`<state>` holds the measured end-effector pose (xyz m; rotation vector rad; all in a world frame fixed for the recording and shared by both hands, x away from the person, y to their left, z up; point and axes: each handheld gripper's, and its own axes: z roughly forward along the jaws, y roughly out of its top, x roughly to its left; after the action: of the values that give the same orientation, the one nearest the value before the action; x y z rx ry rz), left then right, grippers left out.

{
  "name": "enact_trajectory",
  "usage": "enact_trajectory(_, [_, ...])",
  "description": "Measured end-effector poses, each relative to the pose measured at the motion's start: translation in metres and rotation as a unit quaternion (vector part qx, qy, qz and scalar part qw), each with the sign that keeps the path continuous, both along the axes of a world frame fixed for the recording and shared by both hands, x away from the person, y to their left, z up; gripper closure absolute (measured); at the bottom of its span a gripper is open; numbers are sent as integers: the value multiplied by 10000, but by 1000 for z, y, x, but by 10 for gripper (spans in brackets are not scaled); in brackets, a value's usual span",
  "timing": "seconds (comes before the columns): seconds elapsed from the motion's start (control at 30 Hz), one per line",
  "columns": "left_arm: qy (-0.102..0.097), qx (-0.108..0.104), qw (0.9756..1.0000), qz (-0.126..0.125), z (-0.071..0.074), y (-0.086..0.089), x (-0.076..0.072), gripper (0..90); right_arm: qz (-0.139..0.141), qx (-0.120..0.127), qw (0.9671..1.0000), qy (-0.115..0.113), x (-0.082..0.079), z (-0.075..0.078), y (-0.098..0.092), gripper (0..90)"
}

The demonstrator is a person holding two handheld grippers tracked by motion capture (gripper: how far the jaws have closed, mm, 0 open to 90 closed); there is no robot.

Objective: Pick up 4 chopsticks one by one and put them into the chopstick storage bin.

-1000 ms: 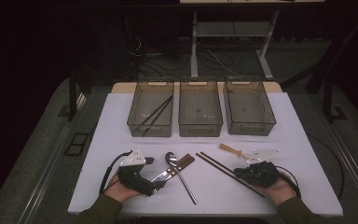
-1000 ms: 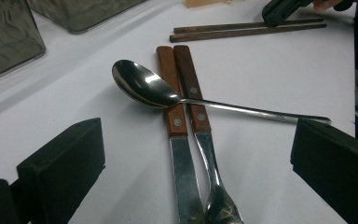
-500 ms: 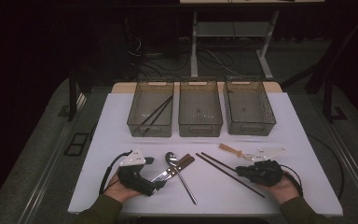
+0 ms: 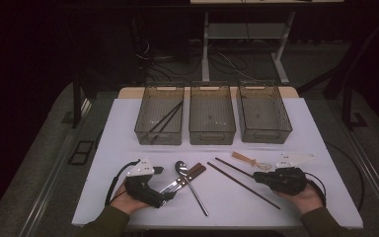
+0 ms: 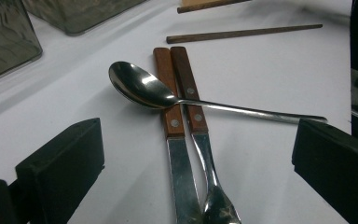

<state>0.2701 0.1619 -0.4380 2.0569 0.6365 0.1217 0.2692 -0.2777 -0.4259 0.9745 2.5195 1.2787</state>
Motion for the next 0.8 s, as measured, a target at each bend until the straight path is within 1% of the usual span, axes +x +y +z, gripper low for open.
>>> enact_trajectory(0.17, [20, -30, 10000, -46, -1, 0, 0, 0, 3, 126, 9999, -5, 0, 4, -2, 854])
enact_trajectory(0.23, [29, -55, 10000, -44, -2, 1, 0, 0, 2, 161, 9999, 44, 0, 7, -3, 854])
enact_trajectory(0.3, [12, -68, 10000, -56, -1, 1, 0, 0, 19, 198, 9998, 11, 0, 9, -3, 854])
enact_trajectory(0.4, [-32, -45, 10000, -60, -1, 1, 0, 0, 22, 219, 9998, 20, 1, 11, -3, 854])
enact_trajectory(0.5, [-48, 39, 10000, -67, -2, 2, 0, 0, 25, 272, 9996, 38, 2, 14, -4, 854])
enact_trajectory(0.57, [-77, 88, 9999, -99, -2, 3, 0, 0, 15, 290, 9996, 10, 3, 16, -4, 854])
enact_trajectory(0.63, [-85, 47, 9999, -79, -1, 4, 0, 0, -6, 322, 9995, -19, 5, 18, -5, 854])
enact_trajectory(0.8, [-102, 40, 9999, -108, -1, 4, 0, 0, -77, 388, 9992, -61, 9, 24, -4, 854])
